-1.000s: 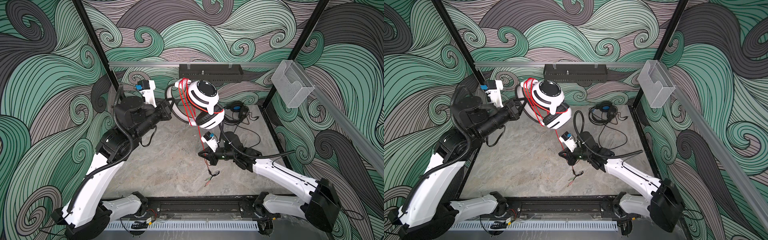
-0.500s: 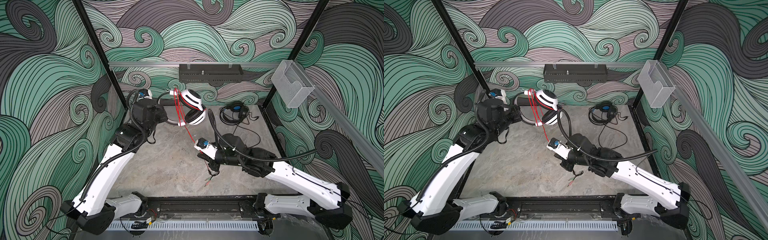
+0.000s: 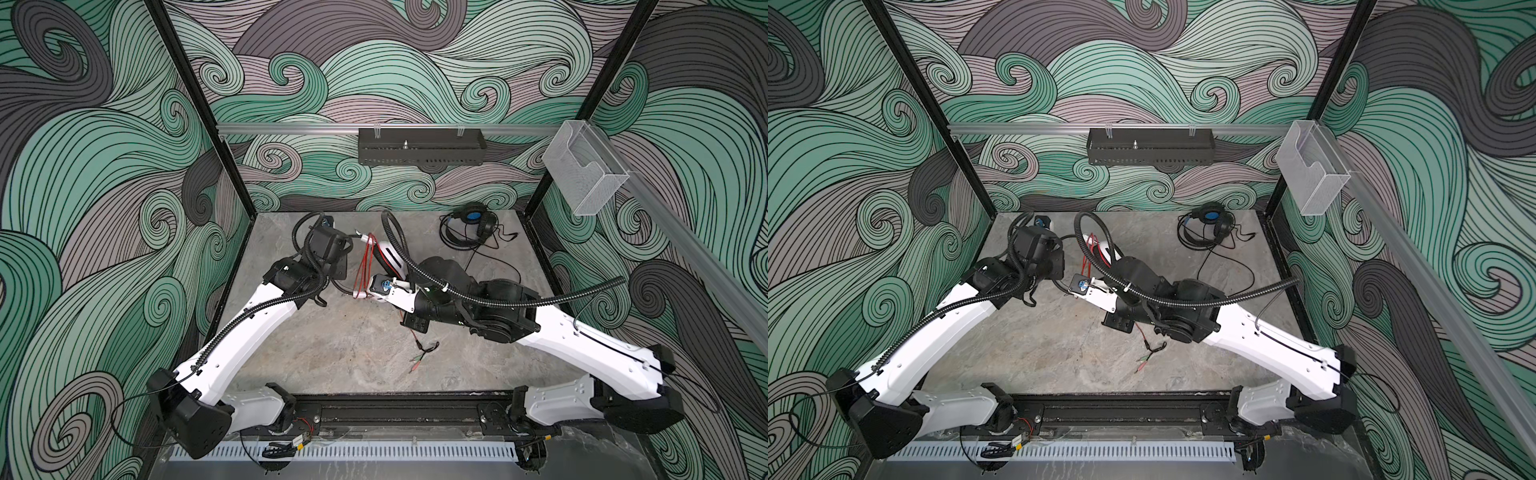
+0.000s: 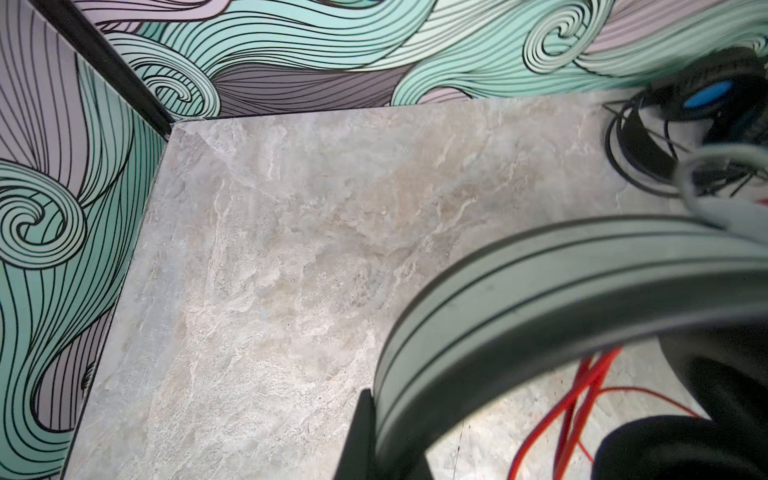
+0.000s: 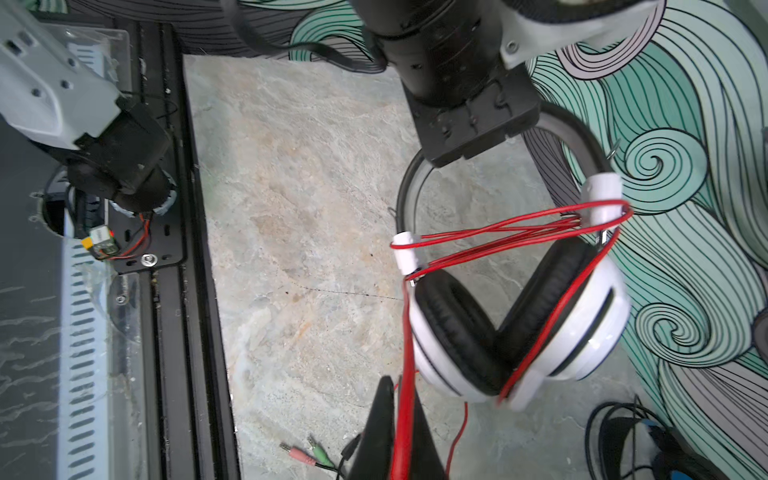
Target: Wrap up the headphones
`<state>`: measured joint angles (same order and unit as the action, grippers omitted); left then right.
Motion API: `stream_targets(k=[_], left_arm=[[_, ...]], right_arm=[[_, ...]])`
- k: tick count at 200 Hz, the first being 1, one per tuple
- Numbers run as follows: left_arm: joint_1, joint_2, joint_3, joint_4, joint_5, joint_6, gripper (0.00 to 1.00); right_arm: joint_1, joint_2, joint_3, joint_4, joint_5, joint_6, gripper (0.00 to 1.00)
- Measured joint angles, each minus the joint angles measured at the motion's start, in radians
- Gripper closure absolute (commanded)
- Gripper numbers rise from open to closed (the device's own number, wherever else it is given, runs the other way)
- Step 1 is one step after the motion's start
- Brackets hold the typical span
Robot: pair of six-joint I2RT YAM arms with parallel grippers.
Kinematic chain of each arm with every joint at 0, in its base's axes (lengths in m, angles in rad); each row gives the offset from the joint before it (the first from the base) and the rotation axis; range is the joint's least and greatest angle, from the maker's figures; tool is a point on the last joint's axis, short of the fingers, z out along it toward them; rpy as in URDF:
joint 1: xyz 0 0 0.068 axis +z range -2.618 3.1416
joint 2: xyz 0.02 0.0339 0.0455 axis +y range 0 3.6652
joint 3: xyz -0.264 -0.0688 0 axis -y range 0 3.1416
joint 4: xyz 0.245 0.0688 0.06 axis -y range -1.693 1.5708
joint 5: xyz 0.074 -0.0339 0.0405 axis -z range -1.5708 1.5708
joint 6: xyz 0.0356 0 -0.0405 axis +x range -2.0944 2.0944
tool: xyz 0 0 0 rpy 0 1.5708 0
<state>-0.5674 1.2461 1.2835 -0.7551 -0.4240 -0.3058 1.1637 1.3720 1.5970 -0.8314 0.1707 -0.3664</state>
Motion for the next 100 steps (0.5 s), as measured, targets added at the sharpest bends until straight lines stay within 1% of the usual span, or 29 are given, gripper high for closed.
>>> stream_targets(k=[17,47,77,100], left_arm=[[-0.012,-0.005,-0.025,-0.003,0.037,0.055,1.0],[-0.017,-0.057,-0.109,-0.011,0.159,0.139,1.0],[-0.018,-0.135,-0.166,-0.012,0.303,0.173,1.0],[-0.017,-0.182,-0.186,-0.002,0.409,0.182,1.0]], right_arm=[[-0.008,0.023,0.026,-0.017,0.041,-0.021,1.0],[-0.053,0.047,0.05,-0.042,0.073,-0.047,1.0],[-0.117,0.055,0.058,-0.062,0.082,-0.061,1.0],[-0.161,0.055,0.058,-0.067,0.068,-0.068,1.0]])
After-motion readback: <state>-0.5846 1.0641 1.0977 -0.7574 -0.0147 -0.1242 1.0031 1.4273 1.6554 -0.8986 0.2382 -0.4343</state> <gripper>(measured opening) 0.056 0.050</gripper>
